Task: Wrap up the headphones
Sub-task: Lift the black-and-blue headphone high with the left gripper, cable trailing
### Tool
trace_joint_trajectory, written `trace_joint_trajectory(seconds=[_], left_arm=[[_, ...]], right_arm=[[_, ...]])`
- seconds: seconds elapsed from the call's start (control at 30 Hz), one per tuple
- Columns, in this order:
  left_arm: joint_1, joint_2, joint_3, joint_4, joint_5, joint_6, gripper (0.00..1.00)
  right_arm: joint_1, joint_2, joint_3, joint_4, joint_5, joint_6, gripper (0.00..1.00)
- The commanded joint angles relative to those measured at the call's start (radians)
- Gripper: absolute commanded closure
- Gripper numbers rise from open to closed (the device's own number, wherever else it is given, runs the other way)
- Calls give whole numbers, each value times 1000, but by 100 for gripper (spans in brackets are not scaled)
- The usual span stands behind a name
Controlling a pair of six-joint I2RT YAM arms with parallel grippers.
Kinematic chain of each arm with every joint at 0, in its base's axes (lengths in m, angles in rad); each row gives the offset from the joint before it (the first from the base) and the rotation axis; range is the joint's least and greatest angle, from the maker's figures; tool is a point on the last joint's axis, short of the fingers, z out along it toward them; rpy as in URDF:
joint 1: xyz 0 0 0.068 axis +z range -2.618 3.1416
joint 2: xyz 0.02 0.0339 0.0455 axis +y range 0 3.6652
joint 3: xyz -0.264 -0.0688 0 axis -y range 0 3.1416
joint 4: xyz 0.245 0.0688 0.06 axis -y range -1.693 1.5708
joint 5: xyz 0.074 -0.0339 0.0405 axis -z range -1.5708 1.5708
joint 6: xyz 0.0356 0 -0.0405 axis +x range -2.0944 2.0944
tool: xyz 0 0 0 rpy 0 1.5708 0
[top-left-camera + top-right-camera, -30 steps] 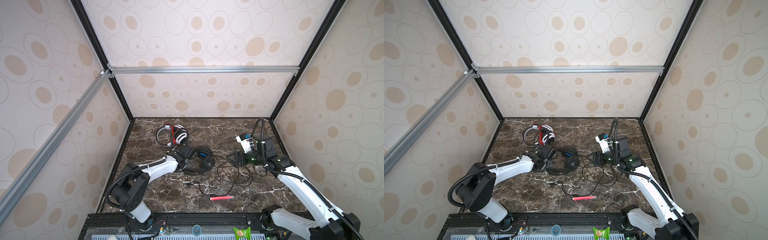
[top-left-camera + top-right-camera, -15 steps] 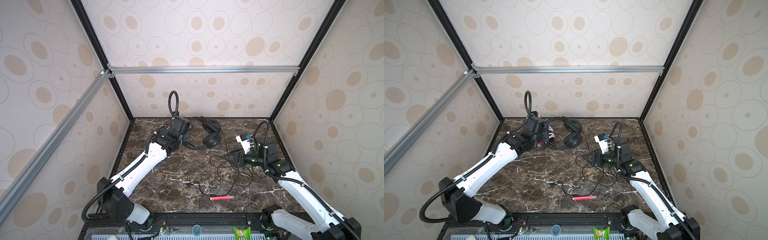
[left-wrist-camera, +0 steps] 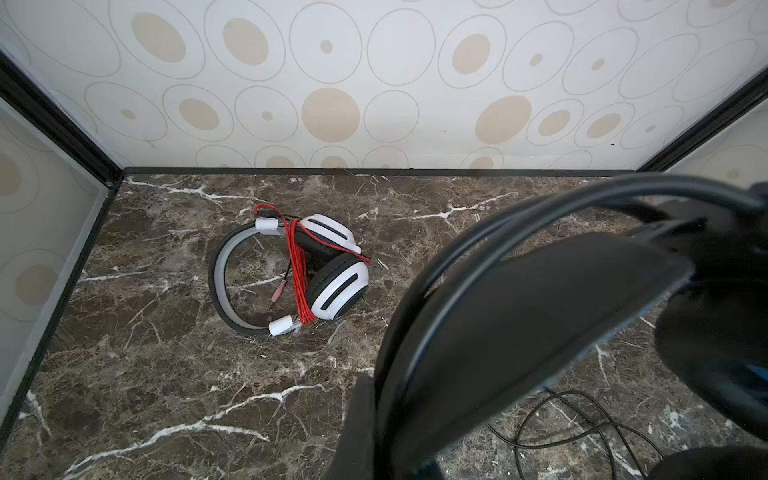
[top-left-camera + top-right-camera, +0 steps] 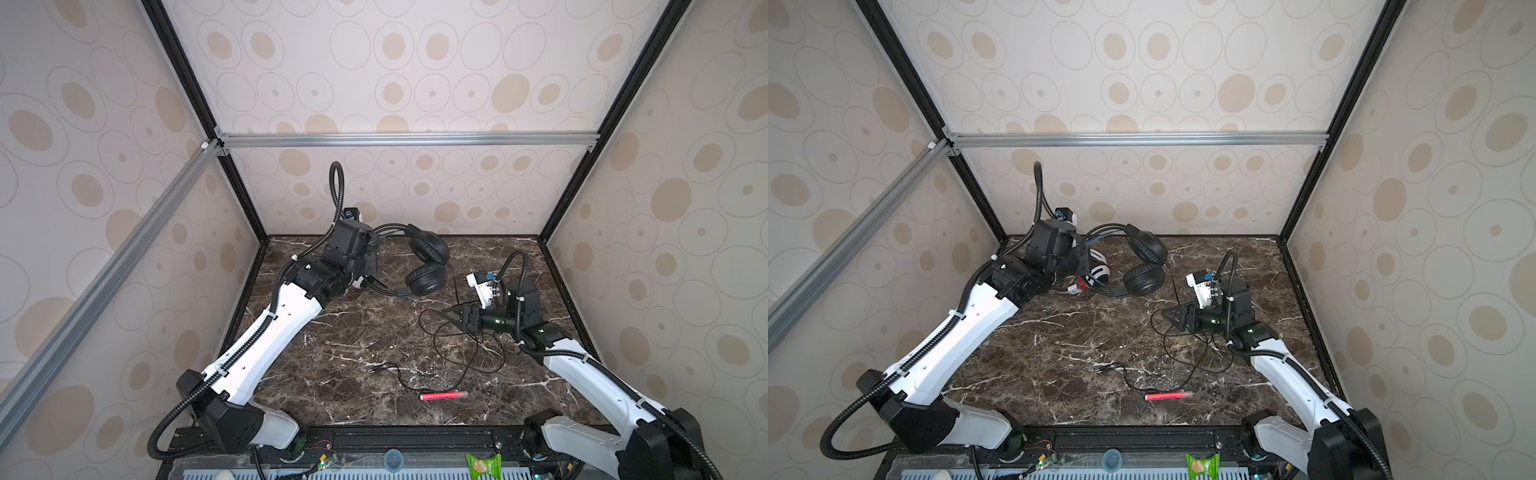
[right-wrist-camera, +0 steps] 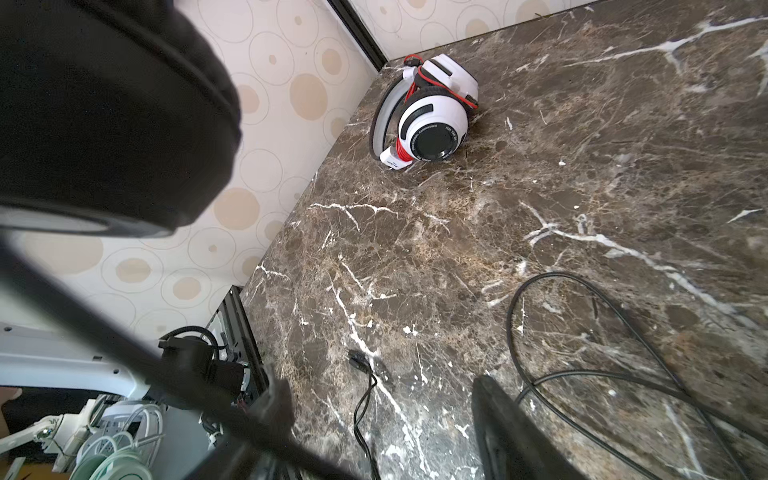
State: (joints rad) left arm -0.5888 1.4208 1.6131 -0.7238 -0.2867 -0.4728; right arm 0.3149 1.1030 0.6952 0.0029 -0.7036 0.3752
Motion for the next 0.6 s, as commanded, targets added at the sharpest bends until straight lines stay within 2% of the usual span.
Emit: trace_joint_trajectory(seconds=[0.0,0.33,0.57], left_arm=[[7,-45,96,4,22,0,100],[31,-16,224,-20,128,-8,100],[102,-39,266,-58,178,-64,100]], right_arm=[[5,21,-14,97,-16,37,30],[6,74,-73,218,-55,19,35],[7,73,-119,300,-62,32,42]])
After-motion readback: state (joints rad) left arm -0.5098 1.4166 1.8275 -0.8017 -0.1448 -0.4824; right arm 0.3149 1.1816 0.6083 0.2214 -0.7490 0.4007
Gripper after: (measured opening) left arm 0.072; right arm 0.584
